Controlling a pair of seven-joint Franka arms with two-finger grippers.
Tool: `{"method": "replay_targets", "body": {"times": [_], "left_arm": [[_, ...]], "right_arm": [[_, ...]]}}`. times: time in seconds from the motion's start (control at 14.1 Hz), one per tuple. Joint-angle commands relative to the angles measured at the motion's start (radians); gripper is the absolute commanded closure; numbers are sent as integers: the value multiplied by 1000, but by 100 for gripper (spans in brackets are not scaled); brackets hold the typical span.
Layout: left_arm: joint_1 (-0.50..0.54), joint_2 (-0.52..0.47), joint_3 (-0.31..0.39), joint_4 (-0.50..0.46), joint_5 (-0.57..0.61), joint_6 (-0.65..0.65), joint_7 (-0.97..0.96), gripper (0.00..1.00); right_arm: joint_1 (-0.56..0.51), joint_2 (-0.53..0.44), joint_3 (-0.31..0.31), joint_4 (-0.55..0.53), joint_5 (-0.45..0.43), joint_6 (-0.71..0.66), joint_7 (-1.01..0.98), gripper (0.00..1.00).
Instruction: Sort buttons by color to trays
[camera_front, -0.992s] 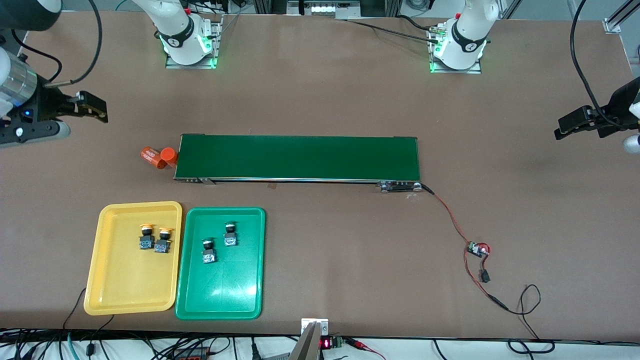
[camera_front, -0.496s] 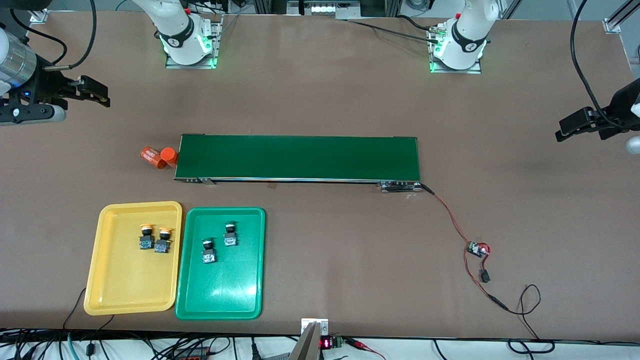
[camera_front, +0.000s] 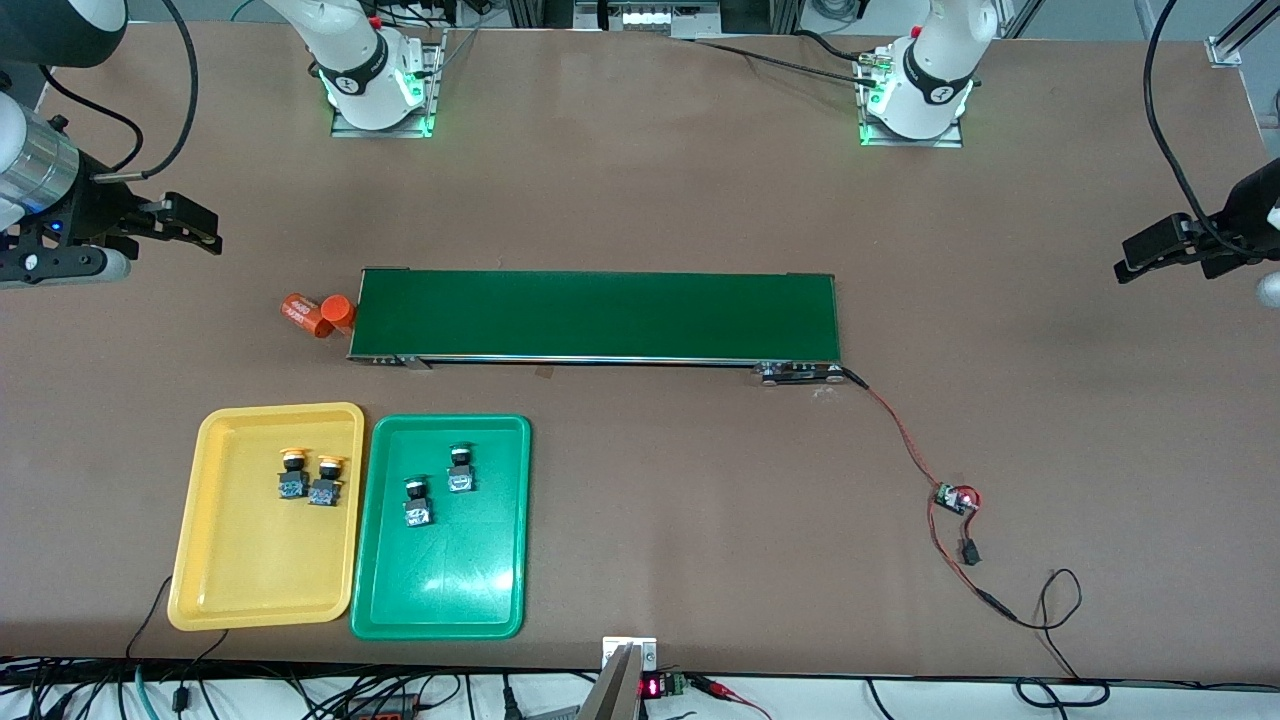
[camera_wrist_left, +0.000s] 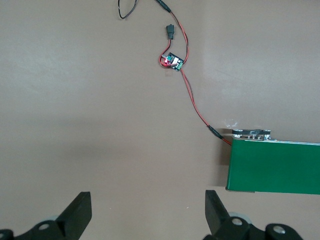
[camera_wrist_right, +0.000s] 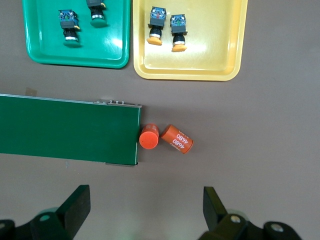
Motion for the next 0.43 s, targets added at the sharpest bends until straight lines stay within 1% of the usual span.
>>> {"method": "replay_targets", "body": {"times": [0.0, 0.35], "left_arm": [[10, -22, -5, -17, -4, -5, 19, 0], [10, -21, -8, -17, -4, -8, 19, 0]], "right_arm": [[24, 22, -42, 43, 13, 0, 15, 0], [6, 24, -43, 41, 9, 5, 15, 0]]}}
